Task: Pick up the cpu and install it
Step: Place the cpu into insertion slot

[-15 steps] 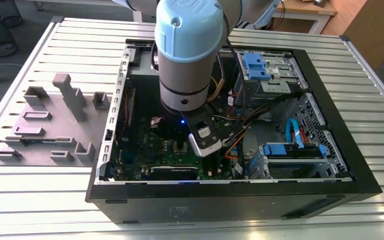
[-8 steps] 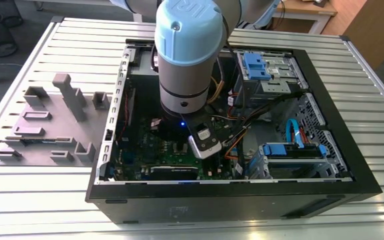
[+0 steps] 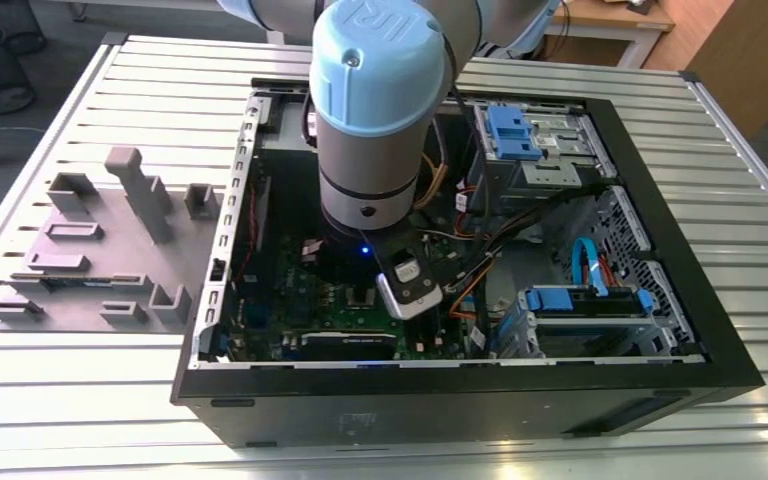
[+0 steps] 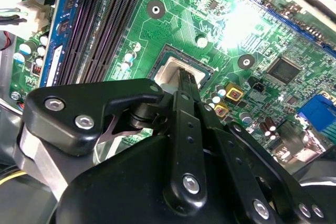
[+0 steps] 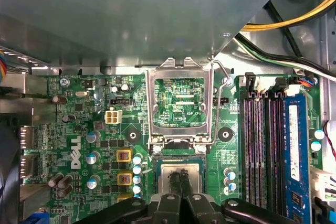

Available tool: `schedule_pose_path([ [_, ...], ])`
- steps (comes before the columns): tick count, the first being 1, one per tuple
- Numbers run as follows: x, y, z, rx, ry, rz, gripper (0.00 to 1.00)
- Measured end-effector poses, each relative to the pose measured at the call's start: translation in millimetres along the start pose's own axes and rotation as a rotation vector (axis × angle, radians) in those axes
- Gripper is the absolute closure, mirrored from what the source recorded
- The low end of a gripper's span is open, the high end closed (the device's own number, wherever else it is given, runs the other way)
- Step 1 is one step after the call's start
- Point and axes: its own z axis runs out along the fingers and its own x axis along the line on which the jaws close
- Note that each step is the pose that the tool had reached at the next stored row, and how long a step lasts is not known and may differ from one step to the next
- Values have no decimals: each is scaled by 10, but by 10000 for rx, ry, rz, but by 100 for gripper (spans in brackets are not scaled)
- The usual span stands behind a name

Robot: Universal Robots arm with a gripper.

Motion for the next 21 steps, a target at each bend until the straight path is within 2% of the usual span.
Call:
schedule_pose_path([
  [13, 0, 1, 3, -7, -4, 0, 89],
  [15, 0, 2, -26, -8, -3, 1, 89],
  [21, -2, 9, -180, -3, -1, 0, 89],
])
